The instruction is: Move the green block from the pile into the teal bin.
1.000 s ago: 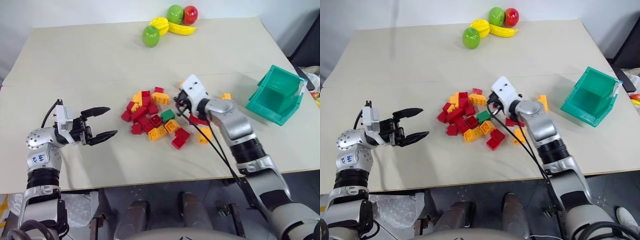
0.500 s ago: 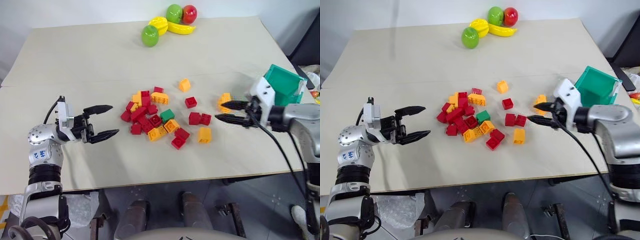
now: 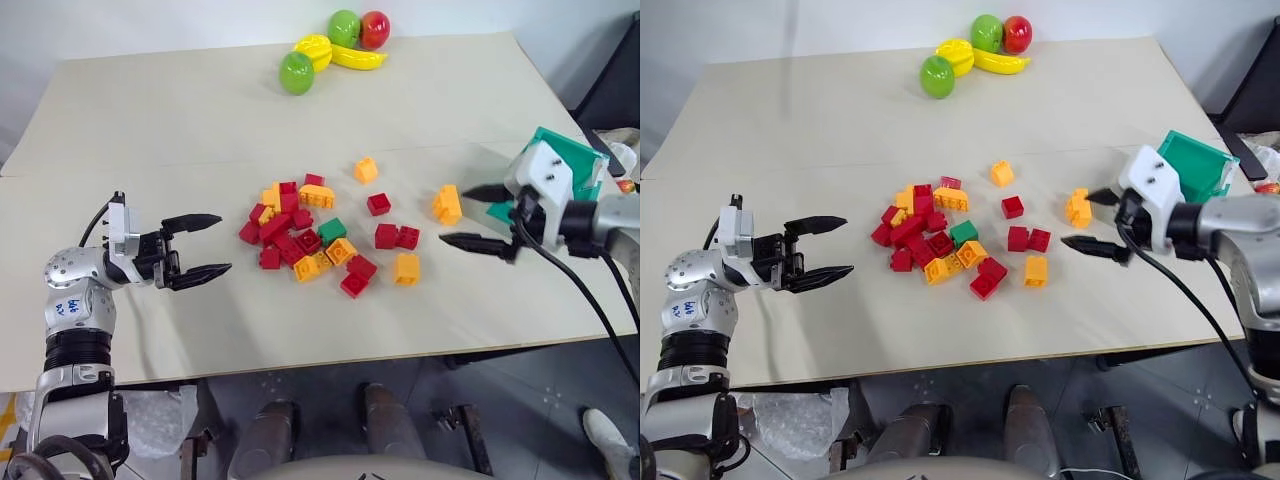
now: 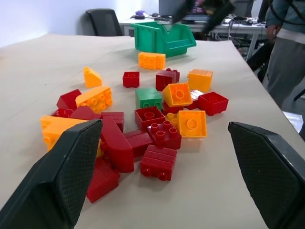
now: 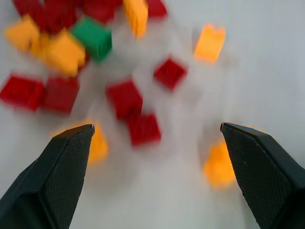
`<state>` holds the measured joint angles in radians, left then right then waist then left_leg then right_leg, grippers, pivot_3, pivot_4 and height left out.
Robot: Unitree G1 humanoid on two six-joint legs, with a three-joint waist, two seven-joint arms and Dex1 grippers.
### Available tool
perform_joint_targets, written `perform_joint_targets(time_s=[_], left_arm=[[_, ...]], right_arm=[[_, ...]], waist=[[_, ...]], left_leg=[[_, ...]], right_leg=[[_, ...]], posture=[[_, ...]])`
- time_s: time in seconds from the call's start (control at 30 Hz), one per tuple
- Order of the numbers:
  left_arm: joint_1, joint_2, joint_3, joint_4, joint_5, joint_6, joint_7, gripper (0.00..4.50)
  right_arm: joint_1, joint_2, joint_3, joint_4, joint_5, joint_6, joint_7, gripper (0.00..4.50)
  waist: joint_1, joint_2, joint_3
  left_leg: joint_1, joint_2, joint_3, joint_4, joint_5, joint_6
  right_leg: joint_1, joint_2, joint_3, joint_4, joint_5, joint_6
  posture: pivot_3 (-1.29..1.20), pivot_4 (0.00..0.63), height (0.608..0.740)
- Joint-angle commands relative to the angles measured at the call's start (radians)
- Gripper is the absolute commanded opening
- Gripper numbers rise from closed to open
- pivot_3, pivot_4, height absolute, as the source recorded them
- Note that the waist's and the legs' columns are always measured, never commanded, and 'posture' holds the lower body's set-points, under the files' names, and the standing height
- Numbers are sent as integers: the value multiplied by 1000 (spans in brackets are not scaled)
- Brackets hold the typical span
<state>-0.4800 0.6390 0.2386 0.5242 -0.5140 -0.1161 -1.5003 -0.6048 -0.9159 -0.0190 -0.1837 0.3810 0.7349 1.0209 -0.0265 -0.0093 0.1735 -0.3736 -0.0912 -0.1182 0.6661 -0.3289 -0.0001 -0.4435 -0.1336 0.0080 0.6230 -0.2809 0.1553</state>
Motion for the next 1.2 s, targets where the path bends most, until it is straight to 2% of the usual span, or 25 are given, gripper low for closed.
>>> perform_joint_targets(time_s=[0.03,0.2,0.3,0.5,0.87,0.97,1.07,1.2], left_arm=[[33,13,25,-56,-32,-2,-24,4500],[113,-4,39,-141,-44,3,16,4500],[172,-14,56,-202,-54,5,41,4500],[288,-27,85,-334,-80,9,108,4500],[380,-28,101,-434,-101,16,172,4500],[376,-28,98,-429,-99,13,177,4500],[362,-29,92,-416,-96,9,179,4500],[338,-28,85,-394,-92,7,174,4500]], right_arm=[[-113,75,95,7,-19,49,-35,4445],[-328,253,297,163,-111,100,-69,4445],[-443,358,428,335,-200,85,-63,4445],[-546,448,603,566,-330,27,25,4445],[-604,500,680,701,-439,-47,177,4445],[-606,523,662,734,-455,-58,162,4445],[-607,542,623,755,-452,-62,135,3882],[-610,552,567,740,-430,-42,130,2569]], waist=[[-2,0,0],[-3,0,0],[-4,0,0],[-3,0,0],[-1,1,0],[-4,1,0],[-6,1,0],[-6,1,0]], left_leg=[[0,0,0,0,0,0],[0,0,0,-1,0,0],[-1,0,-1,-1,0,-1],[-2,-1,-4,-1,0,0],[-1,-1,-3,1,0,-1],[-1,0,-3,0,0,-1],[-1,0,-3,0,0,-1],[-1,0,-3,0,0,-1]], right_leg=[[0,0,0,0,0,0],[-1,0,0,0,0,0],[-1,0,0,2,0,-1],[-1,-1,-3,3,0,-1],[-1,0,-2,3,0,-1],[-1,0,-3,3,0,-1],[-1,0,-3,3,0,-1],[-1,1,-3,4,0,-1]], posture=[[0,150,740],[0,150,740],[0,150,740],[0,150,740],[0,150,740],[0,150,740],[0,150,740],[0,150,740]])
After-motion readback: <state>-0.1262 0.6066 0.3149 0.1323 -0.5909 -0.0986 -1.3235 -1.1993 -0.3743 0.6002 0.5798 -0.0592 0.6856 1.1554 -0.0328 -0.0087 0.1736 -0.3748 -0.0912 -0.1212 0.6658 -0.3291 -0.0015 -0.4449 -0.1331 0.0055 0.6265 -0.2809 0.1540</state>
